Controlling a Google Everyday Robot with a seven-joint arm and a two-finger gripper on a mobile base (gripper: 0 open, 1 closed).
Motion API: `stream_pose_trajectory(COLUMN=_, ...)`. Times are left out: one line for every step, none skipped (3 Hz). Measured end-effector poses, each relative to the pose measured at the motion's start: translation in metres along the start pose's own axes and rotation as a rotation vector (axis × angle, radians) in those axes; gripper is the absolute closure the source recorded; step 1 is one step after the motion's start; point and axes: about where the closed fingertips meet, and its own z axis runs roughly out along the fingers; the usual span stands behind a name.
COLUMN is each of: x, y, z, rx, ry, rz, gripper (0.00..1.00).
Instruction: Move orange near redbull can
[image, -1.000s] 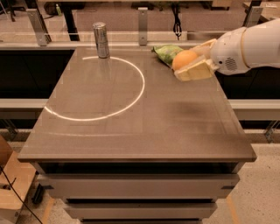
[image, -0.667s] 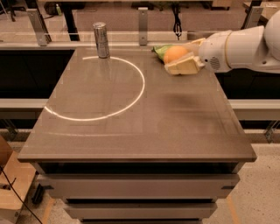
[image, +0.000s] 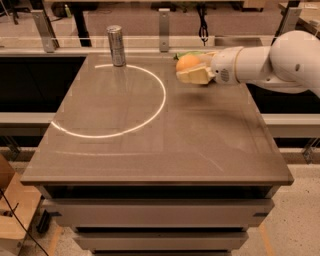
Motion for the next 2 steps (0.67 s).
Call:
stream_pose_trajectory(x=0.004, y=-0.001, z=0.003, rx=-0.003, ry=0.000, rz=0.007, gripper=1.00)
stream_pose_trajectory(x=0.007, y=0.003, z=0.015, rx=-0.002, ry=-0.009, rz=0.019, gripper=1.00)
